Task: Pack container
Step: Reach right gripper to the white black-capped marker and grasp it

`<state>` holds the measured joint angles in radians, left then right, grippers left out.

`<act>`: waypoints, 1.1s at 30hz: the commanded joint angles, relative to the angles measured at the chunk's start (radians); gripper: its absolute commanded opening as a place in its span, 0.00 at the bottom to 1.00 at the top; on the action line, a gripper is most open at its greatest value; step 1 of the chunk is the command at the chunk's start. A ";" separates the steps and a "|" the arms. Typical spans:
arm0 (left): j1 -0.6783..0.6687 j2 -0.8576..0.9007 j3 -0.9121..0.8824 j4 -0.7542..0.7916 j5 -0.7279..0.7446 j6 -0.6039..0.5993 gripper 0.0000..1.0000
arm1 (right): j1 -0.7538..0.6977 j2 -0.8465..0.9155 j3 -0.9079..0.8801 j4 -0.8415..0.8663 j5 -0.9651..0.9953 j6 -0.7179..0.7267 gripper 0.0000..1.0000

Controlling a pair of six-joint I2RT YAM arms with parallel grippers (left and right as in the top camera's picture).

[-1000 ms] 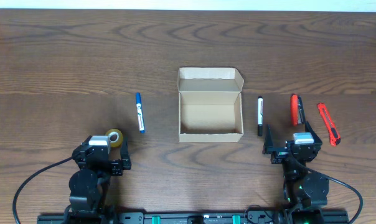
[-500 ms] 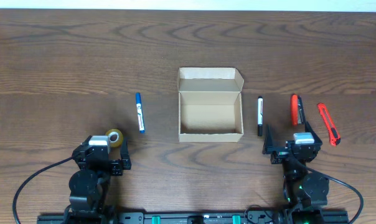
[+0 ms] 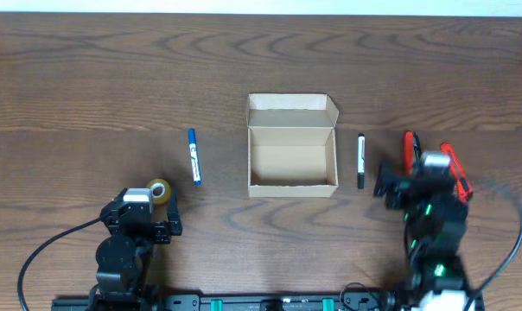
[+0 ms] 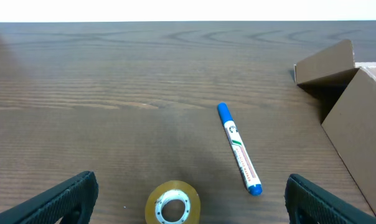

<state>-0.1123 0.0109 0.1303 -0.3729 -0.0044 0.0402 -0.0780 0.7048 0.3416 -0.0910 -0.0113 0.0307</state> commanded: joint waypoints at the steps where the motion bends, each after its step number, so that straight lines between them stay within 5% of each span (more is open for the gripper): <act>1: 0.001 -0.007 -0.019 0.001 -0.006 -0.010 0.95 | -0.040 0.265 0.230 -0.093 -0.105 -0.017 0.99; 6: 0.001 -0.007 -0.019 0.001 -0.006 -0.010 0.95 | -0.042 0.649 0.646 -0.389 -0.159 -0.017 0.99; 13: 0.001 -0.007 -0.019 0.001 -0.006 -0.010 0.95 | -0.034 0.860 0.922 -0.630 -0.263 -0.112 0.99; 23: 0.001 -0.007 -0.019 0.001 -0.006 -0.010 0.95 | 0.022 0.902 0.945 -1.011 -0.152 -0.043 0.99; 33: 0.001 -0.007 -0.019 0.001 -0.007 -0.010 0.95 | 0.078 0.902 0.870 -0.982 -0.197 -0.035 0.99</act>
<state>-0.1123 0.0101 0.1295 -0.3698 -0.0044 0.0406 -0.0093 1.6020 1.2224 -1.0805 -0.1947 -0.0181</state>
